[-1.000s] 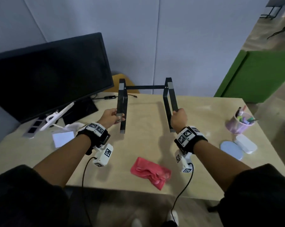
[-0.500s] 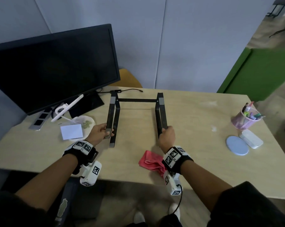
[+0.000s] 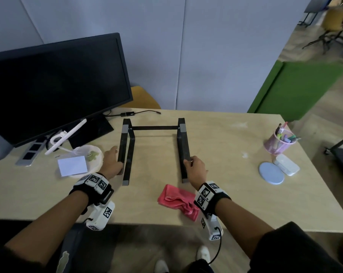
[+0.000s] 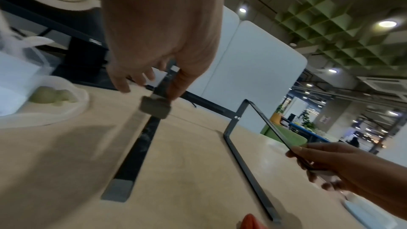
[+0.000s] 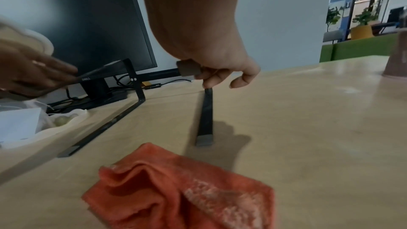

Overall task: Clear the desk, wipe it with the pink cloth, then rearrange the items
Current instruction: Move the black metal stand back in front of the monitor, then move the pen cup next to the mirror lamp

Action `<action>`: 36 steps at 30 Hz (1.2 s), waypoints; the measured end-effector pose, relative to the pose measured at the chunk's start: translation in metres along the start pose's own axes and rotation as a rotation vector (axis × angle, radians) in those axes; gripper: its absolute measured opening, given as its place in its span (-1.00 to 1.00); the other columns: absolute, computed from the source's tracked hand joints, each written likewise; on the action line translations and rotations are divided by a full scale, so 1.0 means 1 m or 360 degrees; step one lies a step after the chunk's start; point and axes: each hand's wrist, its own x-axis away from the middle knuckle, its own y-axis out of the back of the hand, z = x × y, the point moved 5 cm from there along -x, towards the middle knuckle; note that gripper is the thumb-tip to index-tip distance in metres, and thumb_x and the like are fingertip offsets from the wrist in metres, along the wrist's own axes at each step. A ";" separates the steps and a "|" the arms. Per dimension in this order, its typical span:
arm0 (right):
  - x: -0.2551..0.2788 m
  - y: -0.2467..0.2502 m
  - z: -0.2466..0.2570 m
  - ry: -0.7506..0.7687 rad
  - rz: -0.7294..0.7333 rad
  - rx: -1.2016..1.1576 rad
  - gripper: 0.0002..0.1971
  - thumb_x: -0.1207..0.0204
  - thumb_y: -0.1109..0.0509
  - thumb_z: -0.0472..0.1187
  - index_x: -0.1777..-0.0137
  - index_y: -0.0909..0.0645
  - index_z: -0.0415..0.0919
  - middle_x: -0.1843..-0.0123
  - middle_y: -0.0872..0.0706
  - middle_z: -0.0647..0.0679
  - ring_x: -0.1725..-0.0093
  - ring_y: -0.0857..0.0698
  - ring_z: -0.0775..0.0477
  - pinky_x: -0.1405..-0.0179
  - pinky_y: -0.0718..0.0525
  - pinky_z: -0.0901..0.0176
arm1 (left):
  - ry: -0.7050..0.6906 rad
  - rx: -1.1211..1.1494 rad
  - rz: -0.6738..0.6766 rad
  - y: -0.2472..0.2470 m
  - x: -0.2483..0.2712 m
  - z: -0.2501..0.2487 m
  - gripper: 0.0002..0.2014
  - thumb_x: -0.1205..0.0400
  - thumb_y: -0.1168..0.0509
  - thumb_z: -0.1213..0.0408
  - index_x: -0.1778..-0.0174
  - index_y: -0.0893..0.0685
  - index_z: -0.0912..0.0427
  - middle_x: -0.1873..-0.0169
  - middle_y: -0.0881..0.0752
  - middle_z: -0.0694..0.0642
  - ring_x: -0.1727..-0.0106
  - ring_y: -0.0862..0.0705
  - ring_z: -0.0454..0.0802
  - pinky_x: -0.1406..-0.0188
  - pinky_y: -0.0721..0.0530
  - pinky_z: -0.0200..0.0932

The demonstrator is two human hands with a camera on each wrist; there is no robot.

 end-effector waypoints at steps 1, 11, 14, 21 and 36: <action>-0.001 0.005 -0.001 0.0055 0.0001 0.0002 -0.74 -0.61 -0.25 -0.11 -0.04 -0.59 -0.33 0.04 -0.72 -0.21 0.05 -0.67 -0.21 0.11 -0.56 0.09 | -0.0045 -0.0095 -0.0108 0.000 -0.002 -0.008 -0.35 -0.43 -0.26 0.62 -0.47 -0.36 0.25 -0.34 -0.44 0.32 -0.34 -0.48 0.30 -0.22 -0.59 0.13; -0.037 0.100 -0.065 -0.0203 -0.0224 0.0129 -0.74 -0.68 -0.03 -0.20 0.24 -0.34 -0.22 0.25 -0.54 -0.13 0.23 -0.48 -0.15 0.08 -0.37 -0.01 | -0.0884 -0.0306 -0.0079 -0.109 0.008 -0.151 -0.38 -0.43 -0.32 0.54 -0.45 -0.42 0.27 -0.40 -0.40 0.26 -0.44 -0.34 0.23 -0.48 -0.30 0.13; -0.055 0.146 -0.097 -0.0305 -0.0370 0.0137 -0.87 -0.62 -0.11 -0.24 0.16 -0.33 -0.24 0.15 -0.53 -0.17 0.13 -0.51 -0.20 0.11 -0.28 0.03 | -0.1061 -0.0307 0.0051 -0.167 0.019 -0.194 -0.38 -0.44 -0.36 0.46 -0.46 -0.40 0.25 -0.42 -0.39 0.20 -0.47 -0.32 0.16 -0.48 -0.29 0.05; -0.113 0.241 -0.174 -0.0616 -0.0522 0.0341 -0.44 -0.44 -0.47 -0.16 -0.35 -0.36 -0.37 -0.35 -0.43 -0.29 -0.39 -0.40 -0.30 -0.25 -0.44 -0.20 | -0.0875 -0.0696 0.0481 -0.302 0.014 -0.214 -0.16 -0.51 -0.42 0.15 -0.63 -0.09 0.18 -0.66 0.02 0.13 -0.68 0.07 0.09 -0.65 0.00 0.12; -0.217 0.291 -0.259 -0.0458 -0.0783 -0.0337 0.01 0.11 -0.73 0.02 -0.36 -0.30 -0.03 -0.27 -0.64 -0.12 -0.19 -0.67 -0.15 -0.28 -0.59 -0.19 | -0.0367 -0.0963 0.0737 -0.362 -0.019 -0.145 0.14 -0.39 -0.50 -0.04 -0.66 0.20 0.09 -0.65 0.34 0.04 -0.66 0.32 0.09 -0.66 0.14 0.13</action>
